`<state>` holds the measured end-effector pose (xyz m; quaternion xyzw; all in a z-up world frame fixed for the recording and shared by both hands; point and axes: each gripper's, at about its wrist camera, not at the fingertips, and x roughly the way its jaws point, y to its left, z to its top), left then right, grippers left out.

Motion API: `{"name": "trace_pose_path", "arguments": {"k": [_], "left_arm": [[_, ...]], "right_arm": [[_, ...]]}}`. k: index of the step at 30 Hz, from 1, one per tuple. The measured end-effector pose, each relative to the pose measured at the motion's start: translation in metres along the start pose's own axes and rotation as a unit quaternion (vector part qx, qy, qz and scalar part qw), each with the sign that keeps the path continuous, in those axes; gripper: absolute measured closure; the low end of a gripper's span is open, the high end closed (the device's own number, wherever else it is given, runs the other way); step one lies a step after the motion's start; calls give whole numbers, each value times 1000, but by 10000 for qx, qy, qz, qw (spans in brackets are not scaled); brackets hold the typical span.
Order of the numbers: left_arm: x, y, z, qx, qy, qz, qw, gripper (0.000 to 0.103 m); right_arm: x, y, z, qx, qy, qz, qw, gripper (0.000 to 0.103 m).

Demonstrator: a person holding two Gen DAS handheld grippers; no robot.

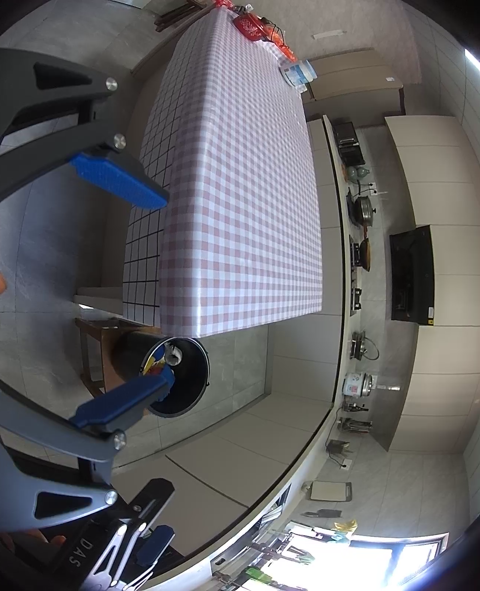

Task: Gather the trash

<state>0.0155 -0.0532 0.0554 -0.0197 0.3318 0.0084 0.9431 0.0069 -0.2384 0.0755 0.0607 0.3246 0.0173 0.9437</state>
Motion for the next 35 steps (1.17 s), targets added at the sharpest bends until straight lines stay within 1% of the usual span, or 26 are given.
{"name": "trace_pose_path", "arguments": {"k": [15, 24, 29, 31, 35], "left_arm": [[4, 3, 4, 41, 25, -89, 9999, 11], [8, 7, 6, 14, 115, -134, 9998, 11], [10, 8, 5, 18, 166, -220, 9996, 11], [10, 8, 4, 19, 155, -338, 9993, 11], [11, 9, 5, 1, 133, -353, 9993, 11]], "right_arm": [[6, 8, 0, 22, 46, -103, 9999, 9], [8, 11, -1, 26, 78, -97, 9999, 9], [10, 11, -2, 31, 94, -100, 9999, 9], [11, 12, -4, 33, 93, -99, 9999, 9], [11, 13, -5, 10, 93, -127, 9999, 9]]}}
